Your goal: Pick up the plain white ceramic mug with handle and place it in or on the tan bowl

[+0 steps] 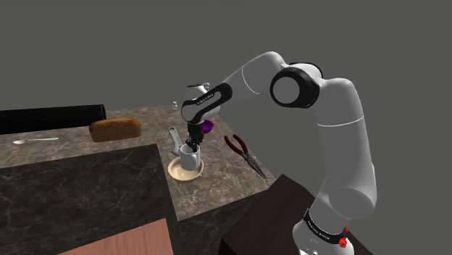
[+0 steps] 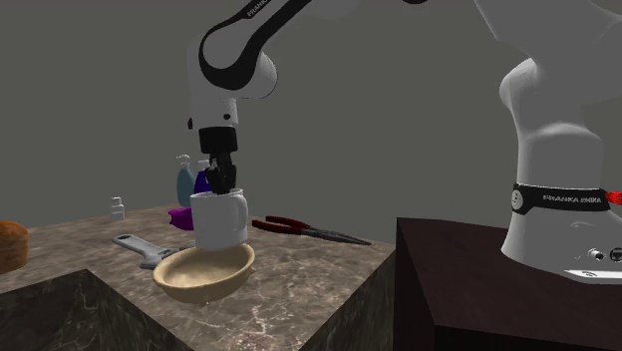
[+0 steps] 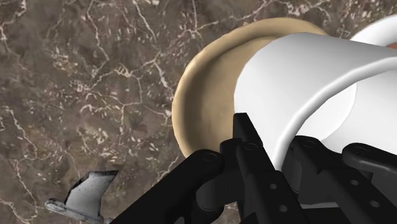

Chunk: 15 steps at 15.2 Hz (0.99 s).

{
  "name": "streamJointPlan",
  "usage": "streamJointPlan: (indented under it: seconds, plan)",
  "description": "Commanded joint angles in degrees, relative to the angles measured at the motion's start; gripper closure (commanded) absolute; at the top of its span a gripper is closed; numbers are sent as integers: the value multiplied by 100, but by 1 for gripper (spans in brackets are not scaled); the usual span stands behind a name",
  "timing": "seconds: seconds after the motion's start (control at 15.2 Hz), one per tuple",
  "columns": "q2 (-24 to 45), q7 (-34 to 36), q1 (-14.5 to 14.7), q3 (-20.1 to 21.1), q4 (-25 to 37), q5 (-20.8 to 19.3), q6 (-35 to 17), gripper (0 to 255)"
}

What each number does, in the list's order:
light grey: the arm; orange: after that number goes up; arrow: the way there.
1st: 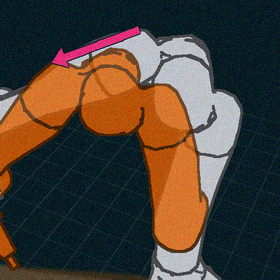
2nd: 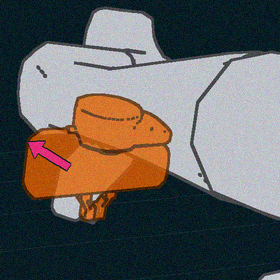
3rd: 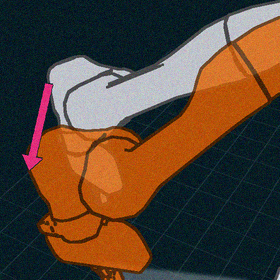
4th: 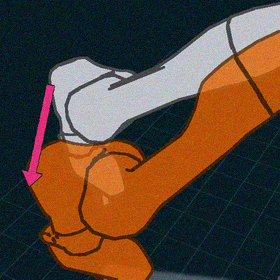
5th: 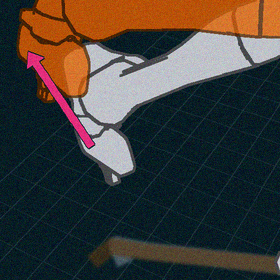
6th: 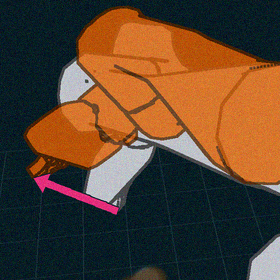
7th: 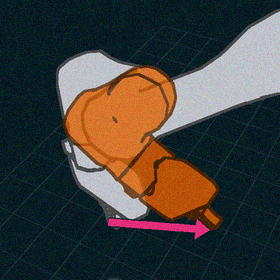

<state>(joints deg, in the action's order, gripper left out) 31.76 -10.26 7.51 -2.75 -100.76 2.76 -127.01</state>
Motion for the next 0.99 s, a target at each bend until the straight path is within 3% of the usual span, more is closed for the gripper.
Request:
streamJointPlan:
  seconds: [0.0,0.46,0.53,0.92]
  plan:
    - [71,1,2,5,-19,5,-95,255]
    - [72,1,2,5,-17,5,-94,255]
    - [71,2,2,5,-17,5,-94,0]
    - [-31,6,3,-1,31,-2,57,0]
